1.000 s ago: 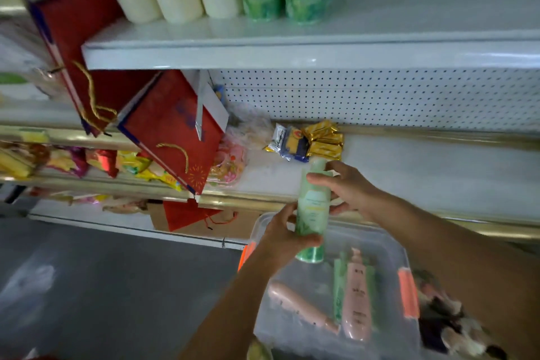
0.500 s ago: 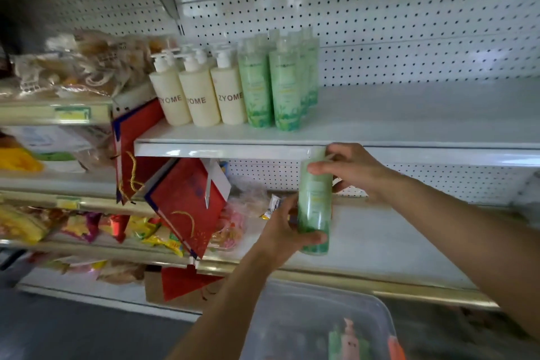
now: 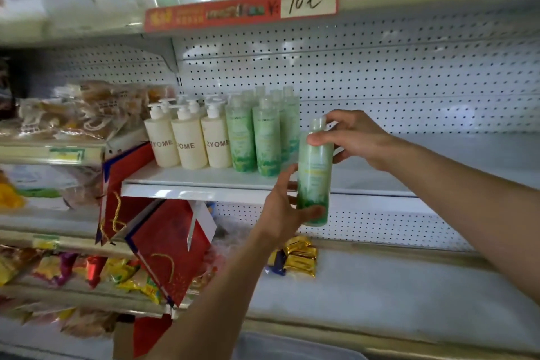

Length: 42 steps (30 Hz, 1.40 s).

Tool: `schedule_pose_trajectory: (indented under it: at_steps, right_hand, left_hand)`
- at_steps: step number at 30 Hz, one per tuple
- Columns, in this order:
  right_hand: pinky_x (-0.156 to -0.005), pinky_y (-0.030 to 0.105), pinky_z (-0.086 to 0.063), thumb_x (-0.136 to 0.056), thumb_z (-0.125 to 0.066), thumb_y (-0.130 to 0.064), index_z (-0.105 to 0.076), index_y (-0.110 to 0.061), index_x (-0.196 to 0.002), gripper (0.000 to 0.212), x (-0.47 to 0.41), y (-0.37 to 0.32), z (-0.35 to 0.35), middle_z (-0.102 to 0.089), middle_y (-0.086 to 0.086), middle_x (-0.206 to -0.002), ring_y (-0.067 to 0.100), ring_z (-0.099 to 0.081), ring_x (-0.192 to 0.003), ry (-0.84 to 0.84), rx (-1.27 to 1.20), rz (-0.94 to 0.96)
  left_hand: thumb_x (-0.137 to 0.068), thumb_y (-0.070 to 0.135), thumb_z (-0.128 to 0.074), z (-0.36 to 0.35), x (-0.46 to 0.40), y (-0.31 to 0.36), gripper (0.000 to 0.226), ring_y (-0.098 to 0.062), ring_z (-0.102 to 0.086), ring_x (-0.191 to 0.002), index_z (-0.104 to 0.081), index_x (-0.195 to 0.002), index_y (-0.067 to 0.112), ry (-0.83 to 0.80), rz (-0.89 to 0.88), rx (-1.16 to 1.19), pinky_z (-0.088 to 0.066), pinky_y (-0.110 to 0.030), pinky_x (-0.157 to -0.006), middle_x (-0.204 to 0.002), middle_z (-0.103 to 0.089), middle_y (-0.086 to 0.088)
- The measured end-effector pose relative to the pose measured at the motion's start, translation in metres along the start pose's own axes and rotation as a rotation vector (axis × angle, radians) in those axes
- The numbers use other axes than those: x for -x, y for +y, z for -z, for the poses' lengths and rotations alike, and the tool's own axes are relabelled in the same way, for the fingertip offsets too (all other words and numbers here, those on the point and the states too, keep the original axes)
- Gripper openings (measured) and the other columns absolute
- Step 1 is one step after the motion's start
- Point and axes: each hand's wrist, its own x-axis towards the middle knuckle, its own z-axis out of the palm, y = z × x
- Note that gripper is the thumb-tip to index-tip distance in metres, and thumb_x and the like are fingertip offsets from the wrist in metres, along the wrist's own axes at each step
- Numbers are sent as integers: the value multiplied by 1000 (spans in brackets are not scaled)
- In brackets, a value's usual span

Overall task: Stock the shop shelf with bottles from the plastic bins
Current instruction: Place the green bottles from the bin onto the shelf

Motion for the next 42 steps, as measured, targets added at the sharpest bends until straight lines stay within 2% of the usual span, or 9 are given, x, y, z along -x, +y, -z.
schedule_pose_trajectory:
  at_steps: [3,10,15,19,22,25,30,34,42]
  right_hand:
    - [-78,42,-59,-75,-81,-23,-65,-12,-106,37,-9,-11,16,-71,7,-90,22,-70,-83,23,12,32]
    - [-76,39,-58,-74,-82,-16,-63,-15,-109,40,-40,-16,32,-71,7,-89,18,-69,-81,27,26,79]
    - [-63,32,-56,-73,-83,-13,-64,-15,-107,39,-63,-6,31,-61,2,-93,18,-63,-78,35,62,101]
    - [-74,38,-59,-72,-84,-18,-65,-17,-104,38,-84,6,34,-62,0,-94,23,-66,-86,53,100,91]
    - [-82,44,-58,-69,-85,-19,-66,-17,-102,38,-97,15,35,-62,1,-98,26,-67,-93,57,122,69]
    - [-86,46,-56,-70,-85,-17,-64,-13,-104,40,-111,22,35,-61,3,-99,26,-65,-96,63,151,44]
    - [-68,29,-48,-75,-82,-21,-49,-31,-124,61,-132,21,40,-52,3,-109,17,-56,-85,14,287,78]
    - [-79,24,-39,-74,-82,-22,-54,-22,-128,60,-148,26,42,-54,2,-120,16,-53,-96,68,407,166]
    - [-96,32,-46,-77,-80,-18,-51,-17,-135,65,-171,38,42,-56,5,-126,19,-55,-105,92,443,172]
  left_hand:
    - [-73,9,-81,-7,-19,12,90,-10,-61,-97,-31,-145,28,27,-38,-17,-59,-29,-78,-113,-54,8]
    - [-69,11,-83,-22,-71,11,95,-19,-61,-107,-28,-144,32,164,-54,-109,-55,-44,-89,-127,-57,3]
    - [-70,14,-83,-29,-97,1,73,-19,-62,-101,-43,-130,20,210,-16,-163,-54,-42,-90,-108,-61,6]
    - [-70,13,-82,-34,-111,-5,67,-18,-62,-101,-47,-127,19,216,5,-167,-54,-34,-87,-107,-61,5]
    - [-67,17,-83,-38,-124,-12,69,-19,-60,-105,-47,-125,22,233,25,-206,-53,-41,-91,-113,-62,3]
    - [-69,17,-82,-39,-135,-17,67,-19,-59,-108,-47,-125,20,230,59,-231,-50,-39,-96,-118,-61,2]
    - [-73,17,-81,-40,-154,-21,66,-20,-58,-112,-45,-129,17,212,84,-253,-48,-37,-99,-124,-60,-1]
    - [-73,16,-79,-43,-170,-23,65,-22,-59,-110,-45,-129,17,225,92,-275,-48,-37,-97,-122,-60,-3]
    - [-74,12,-76,-51,-201,-33,57,-25,-61,-105,-46,-123,16,237,116,-265,-49,-41,-96,-118,-62,-5]
